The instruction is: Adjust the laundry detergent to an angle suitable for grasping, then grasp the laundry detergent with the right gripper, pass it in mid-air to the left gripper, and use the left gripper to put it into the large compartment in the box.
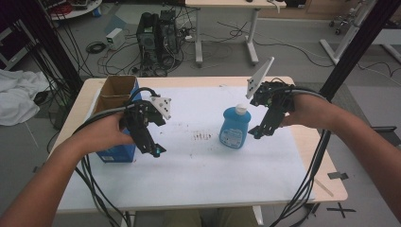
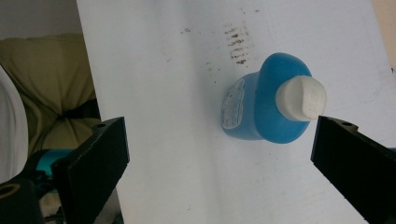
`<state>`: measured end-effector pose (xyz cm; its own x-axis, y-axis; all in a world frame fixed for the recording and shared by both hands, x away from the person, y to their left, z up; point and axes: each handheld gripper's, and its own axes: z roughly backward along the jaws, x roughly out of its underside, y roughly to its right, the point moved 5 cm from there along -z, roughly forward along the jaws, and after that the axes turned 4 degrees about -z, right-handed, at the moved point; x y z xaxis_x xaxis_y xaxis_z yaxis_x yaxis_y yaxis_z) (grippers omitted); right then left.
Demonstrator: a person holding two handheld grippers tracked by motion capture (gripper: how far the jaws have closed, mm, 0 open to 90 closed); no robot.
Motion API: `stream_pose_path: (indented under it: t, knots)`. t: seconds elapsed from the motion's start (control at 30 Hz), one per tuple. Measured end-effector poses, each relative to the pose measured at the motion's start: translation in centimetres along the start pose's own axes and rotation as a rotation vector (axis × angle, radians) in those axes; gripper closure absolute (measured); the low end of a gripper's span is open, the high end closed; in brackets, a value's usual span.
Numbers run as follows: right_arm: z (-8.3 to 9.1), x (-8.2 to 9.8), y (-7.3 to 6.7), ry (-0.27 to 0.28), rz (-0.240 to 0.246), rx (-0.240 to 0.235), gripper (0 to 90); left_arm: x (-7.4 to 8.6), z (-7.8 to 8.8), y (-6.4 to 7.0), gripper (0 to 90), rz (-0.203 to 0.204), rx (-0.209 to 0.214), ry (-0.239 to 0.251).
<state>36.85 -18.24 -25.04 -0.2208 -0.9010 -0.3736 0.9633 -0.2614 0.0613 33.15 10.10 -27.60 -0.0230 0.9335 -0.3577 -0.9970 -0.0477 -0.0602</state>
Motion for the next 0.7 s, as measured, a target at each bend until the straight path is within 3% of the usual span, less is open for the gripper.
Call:
stream_pose_path:
  t: [0.43, 0.7]
  knots:
    - [0.4, 0.9, 0.5, 0.013, -0.028, 0.025, 3.2, 0.6, -0.3, 0.1, 13.7, 0.021, -0.001, 0.009]
    - [0.4, 2.3, 1.0, 0.036, -0.069, 0.028, 3.3, 0.3, -0.4, -0.3, 13.7, -0.008, 0.001, 0.004]
